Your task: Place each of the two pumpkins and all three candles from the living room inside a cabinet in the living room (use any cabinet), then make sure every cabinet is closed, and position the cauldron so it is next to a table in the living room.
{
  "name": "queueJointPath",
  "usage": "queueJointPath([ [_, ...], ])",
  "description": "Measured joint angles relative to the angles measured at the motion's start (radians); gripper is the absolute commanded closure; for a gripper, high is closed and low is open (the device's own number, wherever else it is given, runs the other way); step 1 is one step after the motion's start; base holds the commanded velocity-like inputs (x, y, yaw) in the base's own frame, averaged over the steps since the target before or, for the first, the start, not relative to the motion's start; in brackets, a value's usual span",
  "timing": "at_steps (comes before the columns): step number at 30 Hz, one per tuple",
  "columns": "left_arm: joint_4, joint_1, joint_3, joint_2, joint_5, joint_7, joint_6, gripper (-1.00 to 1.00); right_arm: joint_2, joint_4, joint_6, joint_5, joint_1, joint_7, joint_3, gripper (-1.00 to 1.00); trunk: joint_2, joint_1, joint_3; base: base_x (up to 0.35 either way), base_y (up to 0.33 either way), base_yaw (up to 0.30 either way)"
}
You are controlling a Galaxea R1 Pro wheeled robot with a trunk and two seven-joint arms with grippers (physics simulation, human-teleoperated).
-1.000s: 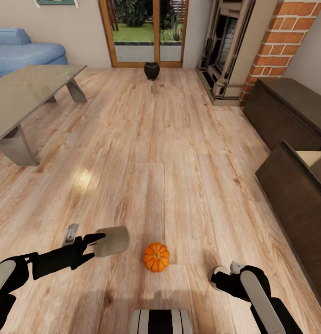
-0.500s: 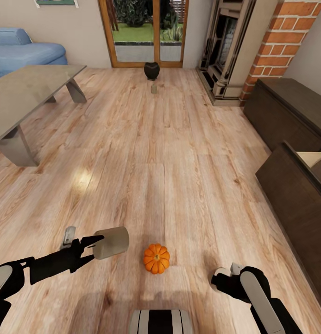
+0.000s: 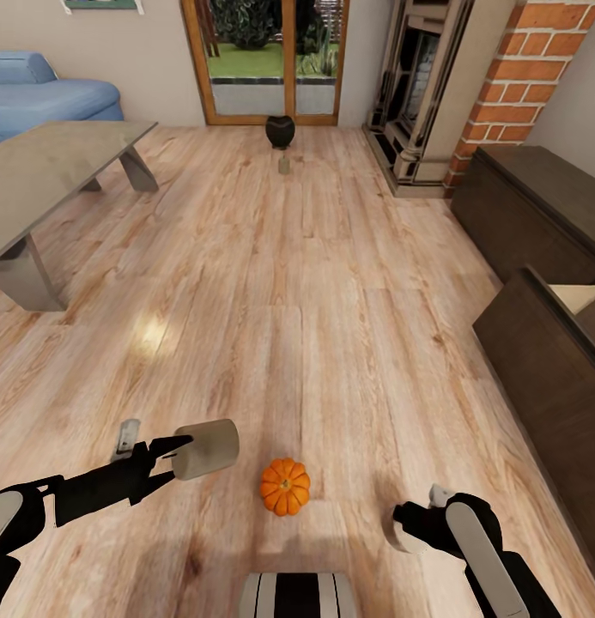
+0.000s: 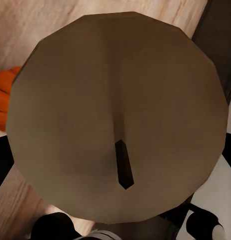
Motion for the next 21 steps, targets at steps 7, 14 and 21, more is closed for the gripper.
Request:
queueJointPath([
  [7,0.0,0.0,0.0,0.0,0.0,0.0,0.0,1.0,0.001,-0.003,-0.002,0.0,0.0,0.0,0.002,-1.0,0.0,0.0,0.0,0.003,-0.087,0.0],
  [14,0.0,0.0,0.0,0.0,-0.002,0.0,0.0,1.0,0.001,-0.011,-0.033,0.0,0.0,0.001,0.027,-1.0,0.0,0.0,0.0,0.039,-0.004,0.0],
  [21,0.0,0.0,0.0,0.0,-0.004,0.0,0.0,1.0,0.001,-0.01,-0.046,0.034,0.0,0.002,0.065,-1.0,0.0,0.0,0.0,-0.031,0.0,0.0],
])
